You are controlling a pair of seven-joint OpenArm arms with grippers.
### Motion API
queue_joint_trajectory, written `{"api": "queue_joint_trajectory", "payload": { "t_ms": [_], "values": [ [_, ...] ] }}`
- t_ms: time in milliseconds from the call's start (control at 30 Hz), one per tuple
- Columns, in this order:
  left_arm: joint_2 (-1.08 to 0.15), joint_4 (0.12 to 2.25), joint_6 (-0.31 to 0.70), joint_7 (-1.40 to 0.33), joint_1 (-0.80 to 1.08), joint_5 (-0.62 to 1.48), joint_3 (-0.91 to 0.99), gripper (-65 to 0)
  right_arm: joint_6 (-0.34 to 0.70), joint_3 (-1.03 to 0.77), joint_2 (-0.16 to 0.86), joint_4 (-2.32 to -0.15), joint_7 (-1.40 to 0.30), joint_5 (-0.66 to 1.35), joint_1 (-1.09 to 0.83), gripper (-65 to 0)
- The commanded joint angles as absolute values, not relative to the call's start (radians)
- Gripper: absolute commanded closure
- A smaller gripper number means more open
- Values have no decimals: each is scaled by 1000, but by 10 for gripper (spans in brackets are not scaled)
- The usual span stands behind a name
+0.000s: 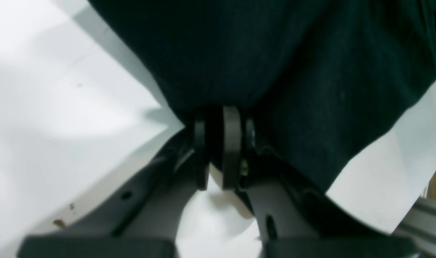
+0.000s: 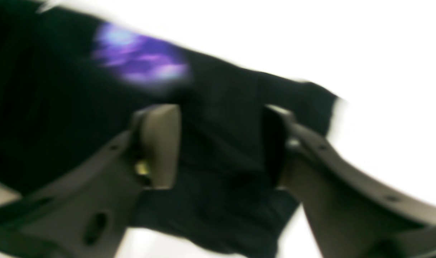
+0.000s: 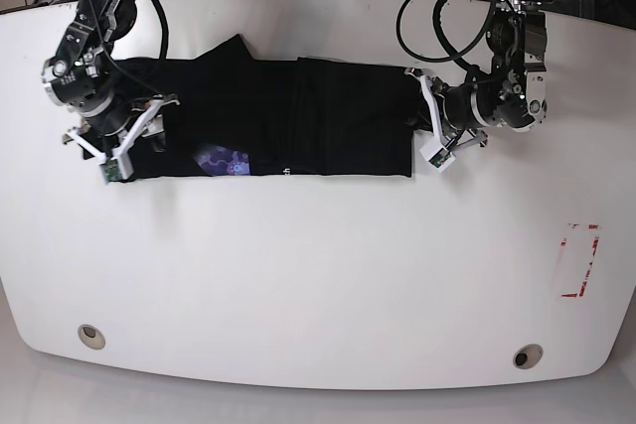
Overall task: Layout the t-shirt on the table in an organized manner, then fold the t-shirt properly
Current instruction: 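Regrasp the strip ends with both grippers and pull them apart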
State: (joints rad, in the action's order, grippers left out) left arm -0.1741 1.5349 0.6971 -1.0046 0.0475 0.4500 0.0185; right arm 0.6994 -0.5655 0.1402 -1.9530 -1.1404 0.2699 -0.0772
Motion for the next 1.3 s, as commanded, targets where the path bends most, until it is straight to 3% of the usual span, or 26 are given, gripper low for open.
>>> {"api": "queue_joint_trajectory", "payload": {
  "t_ms": [0,267,600,1267],
  "values": [
    [-200,1538,690,-1043,44,404,25,-47,698,-625,147,-1977,-1184,306,-28,-414],
    [-245,1537,690,-1026,44,406,27,-47,698,-840,214,-1847,-1365,487,68,-423],
    [-292,1537,691,-1009,68,407,27,-47,698,-892,303,-1546,-1392,727,74,-417],
    [-292,1546,698,-1009,88,403,30,-47,698,-880,254,-1365,-1330,742,50,-417]
  ]
}}
